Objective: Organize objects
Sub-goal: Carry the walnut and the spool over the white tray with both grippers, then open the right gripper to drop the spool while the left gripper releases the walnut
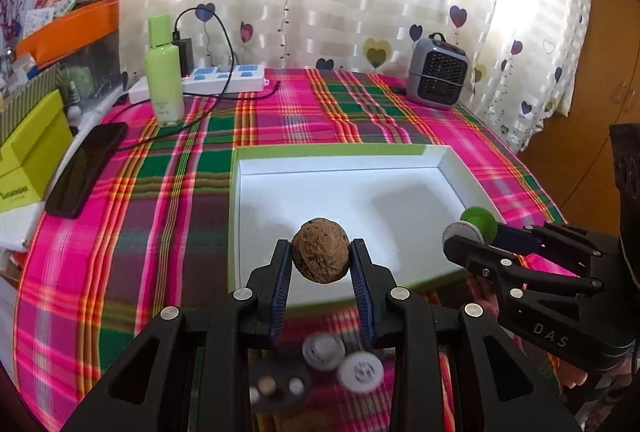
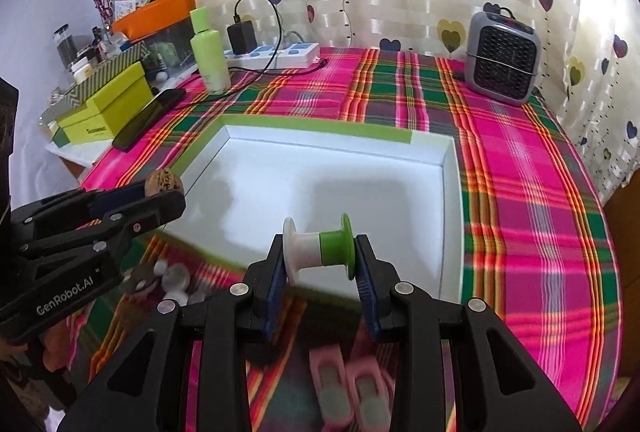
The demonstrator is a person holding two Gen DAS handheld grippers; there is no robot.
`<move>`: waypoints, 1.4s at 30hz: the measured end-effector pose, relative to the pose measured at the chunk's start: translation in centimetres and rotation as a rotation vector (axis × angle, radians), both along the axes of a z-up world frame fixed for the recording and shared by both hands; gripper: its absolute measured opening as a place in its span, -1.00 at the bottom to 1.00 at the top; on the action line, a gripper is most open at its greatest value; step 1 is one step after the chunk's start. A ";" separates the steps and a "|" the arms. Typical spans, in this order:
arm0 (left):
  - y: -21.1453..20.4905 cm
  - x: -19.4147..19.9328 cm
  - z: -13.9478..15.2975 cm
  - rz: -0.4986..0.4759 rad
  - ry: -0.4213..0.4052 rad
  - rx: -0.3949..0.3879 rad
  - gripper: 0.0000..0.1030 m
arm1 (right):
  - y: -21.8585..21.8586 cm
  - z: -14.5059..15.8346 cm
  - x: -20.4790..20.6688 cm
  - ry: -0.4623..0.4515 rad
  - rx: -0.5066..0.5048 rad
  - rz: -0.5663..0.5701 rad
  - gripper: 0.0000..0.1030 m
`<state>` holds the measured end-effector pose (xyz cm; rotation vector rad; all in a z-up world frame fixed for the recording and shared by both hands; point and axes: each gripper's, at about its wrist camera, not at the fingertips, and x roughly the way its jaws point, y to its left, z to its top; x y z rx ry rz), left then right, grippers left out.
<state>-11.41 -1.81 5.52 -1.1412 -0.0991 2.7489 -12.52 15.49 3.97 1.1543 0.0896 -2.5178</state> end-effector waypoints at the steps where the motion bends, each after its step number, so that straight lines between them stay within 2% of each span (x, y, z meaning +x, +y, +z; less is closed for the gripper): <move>1: -0.1 -0.6 -0.1 0.006 -0.003 -0.001 -0.46 | -0.2 0.0 -0.6 -0.001 0.003 0.002 -0.34; 16: -1.3 -6.4 -2.1 0.008 -0.108 0.044 -0.46 | -2.0 -1.4 -6.5 -0.066 0.044 -0.004 -0.34; 22: -1.2 -8.0 -2.7 0.011 -0.126 0.033 -0.46 | -2.4 -2.3 -8.0 -0.095 0.055 -0.011 -0.34; 42: -0.4 -9.6 -3.4 0.002 -0.124 -0.022 -0.46 | -2.9 -3.0 -9.2 -0.095 0.073 -0.023 -0.34</move>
